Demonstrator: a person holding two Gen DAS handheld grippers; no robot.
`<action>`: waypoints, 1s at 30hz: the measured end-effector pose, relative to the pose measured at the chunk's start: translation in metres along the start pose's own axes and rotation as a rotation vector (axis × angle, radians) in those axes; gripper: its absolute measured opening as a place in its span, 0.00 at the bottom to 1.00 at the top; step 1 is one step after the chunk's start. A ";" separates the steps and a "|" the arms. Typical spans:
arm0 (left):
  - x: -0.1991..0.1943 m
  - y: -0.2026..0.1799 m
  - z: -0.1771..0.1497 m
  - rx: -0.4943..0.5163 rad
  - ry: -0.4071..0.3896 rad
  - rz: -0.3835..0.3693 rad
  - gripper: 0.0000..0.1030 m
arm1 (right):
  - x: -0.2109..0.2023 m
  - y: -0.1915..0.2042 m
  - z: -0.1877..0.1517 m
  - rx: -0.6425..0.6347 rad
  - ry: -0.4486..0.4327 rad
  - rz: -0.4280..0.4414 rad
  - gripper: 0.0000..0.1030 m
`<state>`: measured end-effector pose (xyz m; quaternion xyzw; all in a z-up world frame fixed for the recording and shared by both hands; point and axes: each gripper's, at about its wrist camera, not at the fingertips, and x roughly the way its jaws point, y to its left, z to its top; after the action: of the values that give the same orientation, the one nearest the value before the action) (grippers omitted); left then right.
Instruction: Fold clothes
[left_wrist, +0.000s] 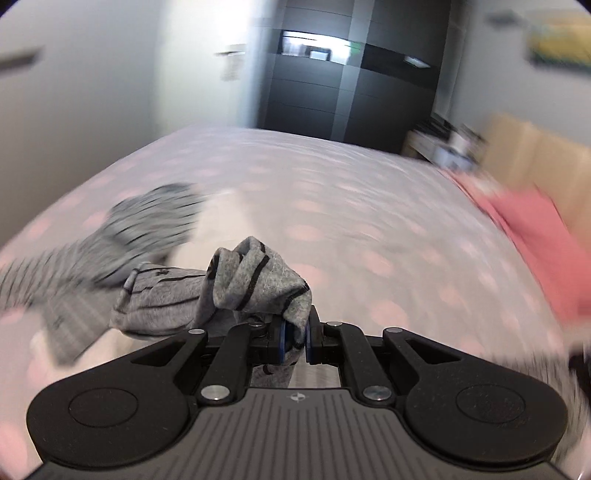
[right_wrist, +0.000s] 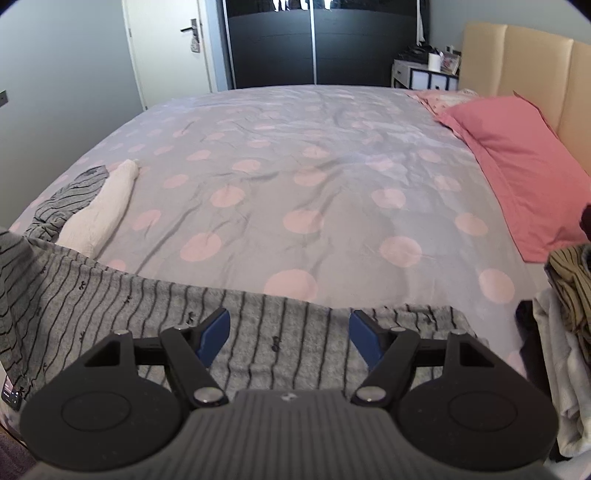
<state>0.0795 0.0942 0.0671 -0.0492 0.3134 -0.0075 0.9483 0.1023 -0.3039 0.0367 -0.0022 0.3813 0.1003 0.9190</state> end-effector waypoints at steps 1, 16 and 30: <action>0.002 -0.018 -0.003 0.057 0.005 -0.018 0.07 | 0.001 -0.003 -0.001 0.006 0.007 -0.004 0.72; 0.022 -0.174 -0.167 0.769 0.307 -0.240 0.09 | 0.025 0.011 -0.026 -0.055 0.144 0.083 0.72; 0.005 -0.116 -0.123 0.610 0.369 -0.341 0.37 | 0.039 0.092 -0.046 -0.259 0.234 0.307 0.60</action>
<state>0.0123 -0.0324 -0.0226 0.1855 0.4494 -0.2666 0.8322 0.0799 -0.2108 -0.0162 -0.0735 0.4651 0.2861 0.8346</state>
